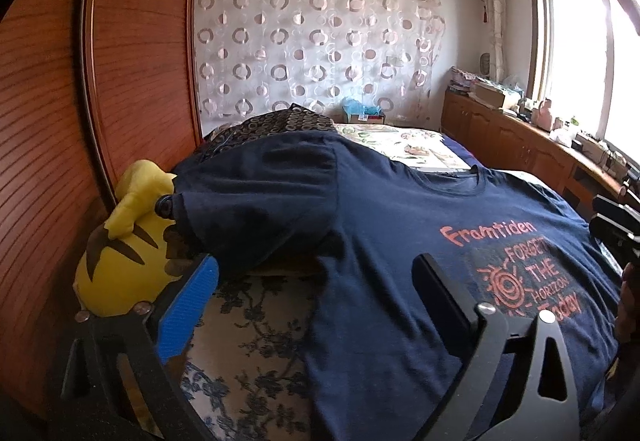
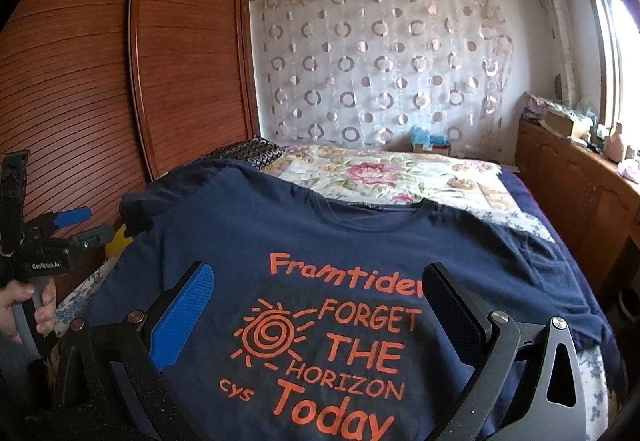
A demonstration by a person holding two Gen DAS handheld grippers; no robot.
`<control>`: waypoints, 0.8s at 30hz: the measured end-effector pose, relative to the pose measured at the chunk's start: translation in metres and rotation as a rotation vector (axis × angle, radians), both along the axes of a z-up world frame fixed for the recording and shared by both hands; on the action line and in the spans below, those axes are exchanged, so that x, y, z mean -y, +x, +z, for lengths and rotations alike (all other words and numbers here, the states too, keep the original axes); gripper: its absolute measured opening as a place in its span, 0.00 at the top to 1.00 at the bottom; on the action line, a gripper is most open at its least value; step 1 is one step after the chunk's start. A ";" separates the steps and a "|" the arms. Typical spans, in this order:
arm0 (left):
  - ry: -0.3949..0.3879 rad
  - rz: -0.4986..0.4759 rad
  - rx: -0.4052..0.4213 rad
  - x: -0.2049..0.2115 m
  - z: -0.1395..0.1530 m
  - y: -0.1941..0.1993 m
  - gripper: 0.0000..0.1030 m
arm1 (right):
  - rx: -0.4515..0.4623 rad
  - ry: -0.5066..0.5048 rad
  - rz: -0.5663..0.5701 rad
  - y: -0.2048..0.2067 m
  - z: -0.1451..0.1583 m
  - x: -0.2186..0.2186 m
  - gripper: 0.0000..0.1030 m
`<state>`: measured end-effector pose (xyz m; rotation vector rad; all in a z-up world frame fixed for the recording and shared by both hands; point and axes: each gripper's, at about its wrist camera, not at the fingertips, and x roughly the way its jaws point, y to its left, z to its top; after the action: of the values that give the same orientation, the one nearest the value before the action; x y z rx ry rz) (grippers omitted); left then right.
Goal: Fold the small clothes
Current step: 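Move the left gripper to the shirt side by the plush toy and grasp it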
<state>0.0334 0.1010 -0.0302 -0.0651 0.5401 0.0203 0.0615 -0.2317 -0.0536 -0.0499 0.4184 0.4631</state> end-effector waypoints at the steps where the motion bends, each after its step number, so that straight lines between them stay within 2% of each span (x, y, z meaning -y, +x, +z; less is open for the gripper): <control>1: -0.009 -0.001 -0.005 -0.004 0.000 0.003 0.13 | 0.000 -0.004 0.003 0.001 0.000 -0.001 0.00; 5: -0.051 0.006 -0.019 -0.029 0.000 0.017 0.25 | 0.001 -0.023 0.009 0.006 0.001 -0.008 0.00; 12: -0.056 0.040 -0.042 -0.058 0.003 0.044 0.40 | -0.022 -0.026 0.043 0.011 0.004 -0.016 0.00; 15: -0.056 0.067 -0.075 -0.069 -0.003 0.058 0.45 | -0.030 -0.031 0.060 0.013 0.004 -0.019 0.00; 20: -0.041 0.095 -0.131 -0.081 -0.017 0.075 0.47 | -0.033 -0.033 0.085 0.015 0.006 -0.019 0.00; 24: -0.080 0.082 -0.160 -0.091 -0.027 0.082 0.57 | -0.043 -0.035 0.098 0.016 0.003 -0.018 0.00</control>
<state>0.1156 0.1924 -0.0573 -0.1647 0.6978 0.0844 0.0777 -0.2138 -0.0507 -0.0944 0.4678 0.5542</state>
